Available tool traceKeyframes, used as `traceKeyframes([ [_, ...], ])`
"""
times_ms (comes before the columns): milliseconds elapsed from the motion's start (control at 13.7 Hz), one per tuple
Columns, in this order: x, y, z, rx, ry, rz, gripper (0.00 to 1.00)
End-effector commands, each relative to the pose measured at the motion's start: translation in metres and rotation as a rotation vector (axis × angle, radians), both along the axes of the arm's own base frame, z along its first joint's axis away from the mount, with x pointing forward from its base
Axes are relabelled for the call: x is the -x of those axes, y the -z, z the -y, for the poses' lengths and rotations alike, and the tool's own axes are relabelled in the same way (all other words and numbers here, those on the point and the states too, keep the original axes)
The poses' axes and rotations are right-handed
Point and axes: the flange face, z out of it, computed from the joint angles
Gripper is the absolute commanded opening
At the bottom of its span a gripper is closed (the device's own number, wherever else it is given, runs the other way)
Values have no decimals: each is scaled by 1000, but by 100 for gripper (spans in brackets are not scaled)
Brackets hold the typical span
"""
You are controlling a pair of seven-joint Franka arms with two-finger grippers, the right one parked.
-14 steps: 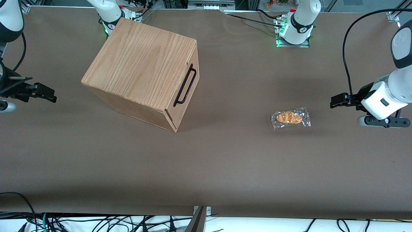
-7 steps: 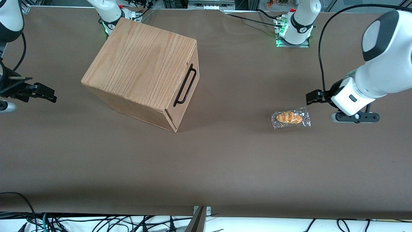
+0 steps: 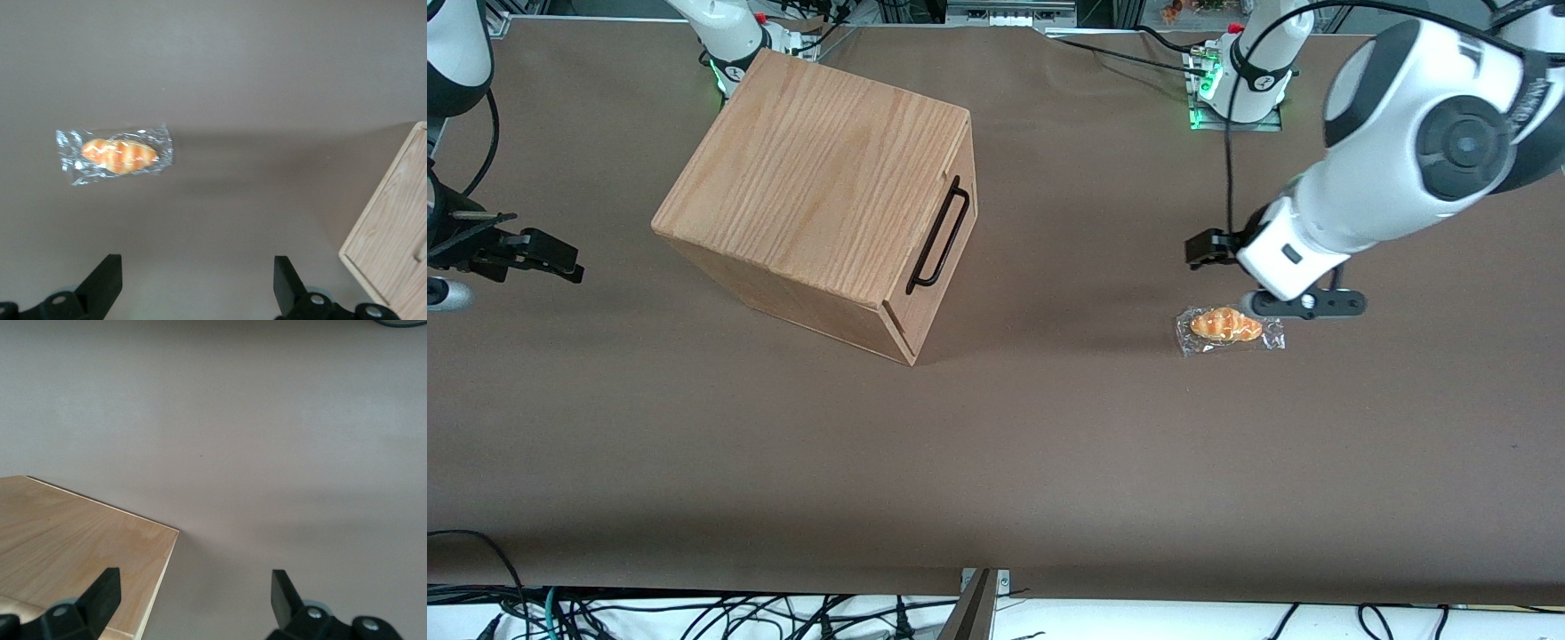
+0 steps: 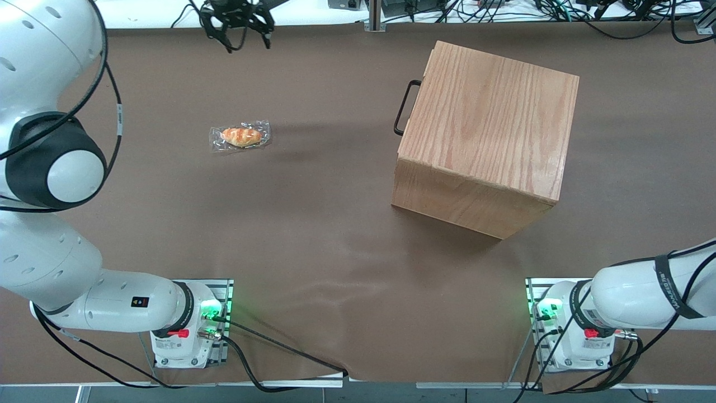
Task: Open top drawer with left arm
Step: 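Move the left gripper over the table toward the black drawer handle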
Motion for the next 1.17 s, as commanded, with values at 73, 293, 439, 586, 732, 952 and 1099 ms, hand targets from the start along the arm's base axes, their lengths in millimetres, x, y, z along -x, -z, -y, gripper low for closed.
traceKeyframes([
  [73, 5, 4, 45, 17, -45, 19, 100],
  [293, 10, 11, 80, 31, -80, 42, 100],
  [439, 16, 19, 106, 43, -65, 50, 100],
  [586, 21, 25, 127, 50, -100, 59, 100],
  [732, 27, 28, 144, 54, -100, 62, 100],
  [952, 35, 35, 163, 64, -78, 64, 100],
  [1099, 38, 37, 175, 93, -74, 68, 100],
])
